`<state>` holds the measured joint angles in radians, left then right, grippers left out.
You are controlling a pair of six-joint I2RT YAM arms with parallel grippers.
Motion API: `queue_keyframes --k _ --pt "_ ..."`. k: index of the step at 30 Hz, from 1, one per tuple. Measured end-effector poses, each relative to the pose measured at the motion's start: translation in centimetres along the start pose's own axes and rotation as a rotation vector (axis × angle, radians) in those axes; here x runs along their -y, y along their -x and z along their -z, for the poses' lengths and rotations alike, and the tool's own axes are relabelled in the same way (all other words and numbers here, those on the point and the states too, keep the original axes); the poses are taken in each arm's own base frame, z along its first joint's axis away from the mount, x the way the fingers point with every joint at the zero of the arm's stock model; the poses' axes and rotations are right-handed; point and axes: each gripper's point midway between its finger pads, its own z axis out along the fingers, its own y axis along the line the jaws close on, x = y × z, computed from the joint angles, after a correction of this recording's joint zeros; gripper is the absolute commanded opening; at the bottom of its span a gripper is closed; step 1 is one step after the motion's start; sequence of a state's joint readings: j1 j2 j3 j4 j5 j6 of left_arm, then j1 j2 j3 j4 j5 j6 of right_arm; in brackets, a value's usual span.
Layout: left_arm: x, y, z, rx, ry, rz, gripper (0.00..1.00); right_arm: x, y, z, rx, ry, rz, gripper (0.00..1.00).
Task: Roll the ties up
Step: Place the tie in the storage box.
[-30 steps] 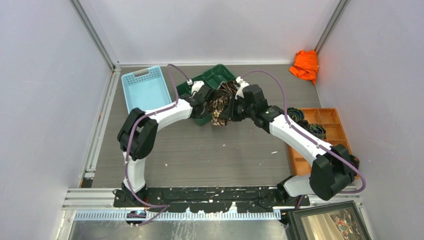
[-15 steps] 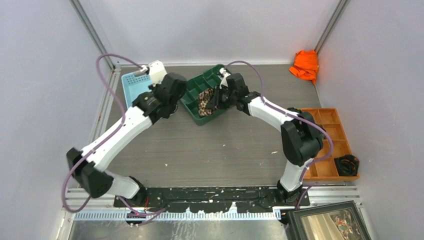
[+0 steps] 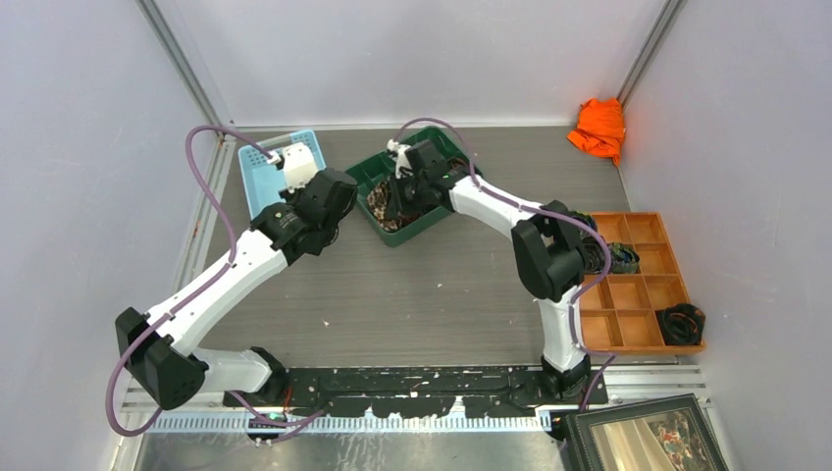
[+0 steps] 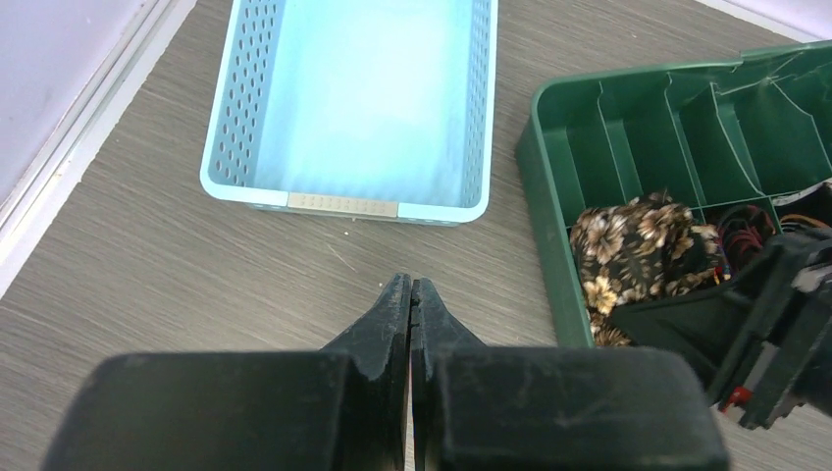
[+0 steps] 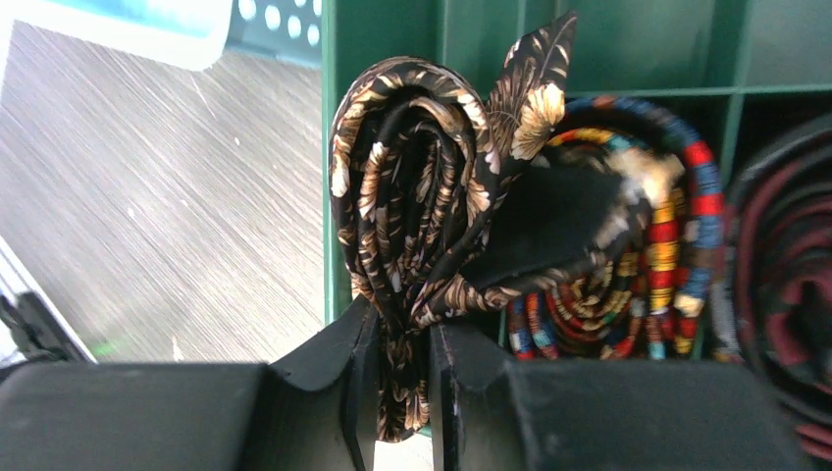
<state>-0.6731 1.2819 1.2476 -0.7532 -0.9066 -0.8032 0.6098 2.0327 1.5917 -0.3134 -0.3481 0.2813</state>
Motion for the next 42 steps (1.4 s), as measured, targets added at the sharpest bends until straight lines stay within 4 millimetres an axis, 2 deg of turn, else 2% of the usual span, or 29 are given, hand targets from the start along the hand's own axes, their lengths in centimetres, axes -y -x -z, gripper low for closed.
queue_keyframes --k 5,9,13,17,23,24,26,28,32,36,37,42 --pt "-0.7 -0.1 0.3 0.003 0.000 -0.001 0.00 -0.3 -3.1 -0.6 -0.119 -0.085 0.106 0.01" --pt "-1.2 0.5 0.9 0.016 -0.011 0.011 0.00 -0.2 -4.1 -0.3 -0.199 -0.172 0.155 0.01" --pt "-1.9 1.6 1.8 0.040 -0.027 0.036 0.00 0.8 -5.2 0.3 -0.271 -0.247 0.168 0.01" --pt "-2.3 1.6 2.0 0.044 -0.027 0.039 0.00 1.7 -6.6 0.9 -0.362 -0.295 0.169 0.01" --pt "-2.5 1.1 1.8 0.038 -0.020 0.027 0.00 2.3 -7.7 -0.4 -0.448 -0.304 0.176 0.01" --pt "-2.5 1.1 1.8 0.037 -0.020 0.026 0.00 2.2 -7.9 -0.5 -0.456 -0.302 0.187 0.04" --pt "-2.6 1.0 1.7 0.037 -0.019 0.023 0.00 2.0 -8.0 -0.5 -0.463 -0.305 0.199 0.24" --pt "-2.6 1.0 1.7 0.036 -0.019 0.022 0.00 2.0 -8.0 -0.6 -0.465 -0.310 0.202 0.38" --pt "-2.6 0.9 1.7 0.034 -0.018 0.019 0.00 1.9 -7.2 -0.7 -0.429 -0.323 0.217 0.59" --pt "-2.6 0.9 1.7 0.033 -0.018 0.019 0.00 0.7 -5.0 0.6 -0.371 -0.310 0.227 0.63" --pt "-2.6 0.8 1.7 0.033 -0.018 0.019 0.00 0.4 -4.6 0.9 -0.362 -0.308 0.229 0.67" --pt "-2.6 0.6 1.7 0.023 -0.022 0.016 0.00 -0.2 -3.0 1.9 -0.340 -0.316 0.232 0.72"
